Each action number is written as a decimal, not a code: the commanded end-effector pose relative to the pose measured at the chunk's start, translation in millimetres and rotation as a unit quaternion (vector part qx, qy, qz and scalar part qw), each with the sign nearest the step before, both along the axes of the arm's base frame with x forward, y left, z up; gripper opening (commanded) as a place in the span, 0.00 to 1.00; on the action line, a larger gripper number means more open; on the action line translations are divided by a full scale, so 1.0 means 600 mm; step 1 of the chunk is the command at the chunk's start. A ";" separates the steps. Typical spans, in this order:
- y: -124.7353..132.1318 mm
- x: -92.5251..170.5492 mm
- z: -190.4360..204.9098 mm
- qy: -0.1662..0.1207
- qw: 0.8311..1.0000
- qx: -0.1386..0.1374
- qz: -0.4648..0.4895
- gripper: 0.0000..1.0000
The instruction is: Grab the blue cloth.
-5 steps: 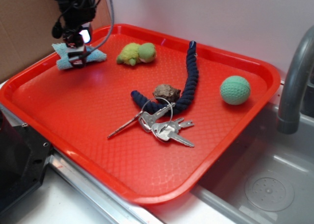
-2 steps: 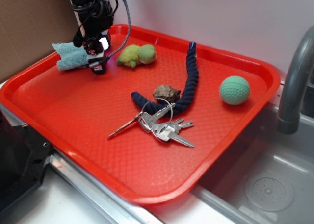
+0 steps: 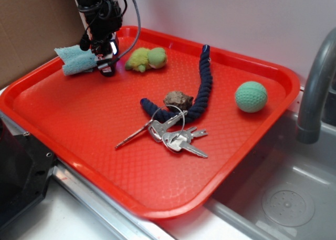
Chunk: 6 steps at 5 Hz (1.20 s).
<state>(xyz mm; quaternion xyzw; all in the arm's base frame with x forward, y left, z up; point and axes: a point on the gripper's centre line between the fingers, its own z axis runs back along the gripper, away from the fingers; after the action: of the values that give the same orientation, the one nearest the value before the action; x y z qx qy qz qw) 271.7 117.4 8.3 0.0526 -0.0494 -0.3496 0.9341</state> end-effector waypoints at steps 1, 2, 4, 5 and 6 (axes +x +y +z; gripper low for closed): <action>-0.006 -0.003 -0.016 0.003 1.000 -0.001 0.018 0.00; 0.001 -0.012 -0.019 0.005 0.999 -0.002 0.032 0.00; -0.003 -0.017 0.007 -0.005 0.999 0.016 0.039 0.00; -0.018 -0.025 0.087 -0.030 0.995 0.043 0.081 0.00; -0.046 -0.048 0.170 -0.061 0.986 0.041 0.152 0.00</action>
<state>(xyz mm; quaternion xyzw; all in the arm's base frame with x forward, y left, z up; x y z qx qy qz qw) 230.6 100.7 97.8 0.1029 -0.0639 -0.1938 0.9735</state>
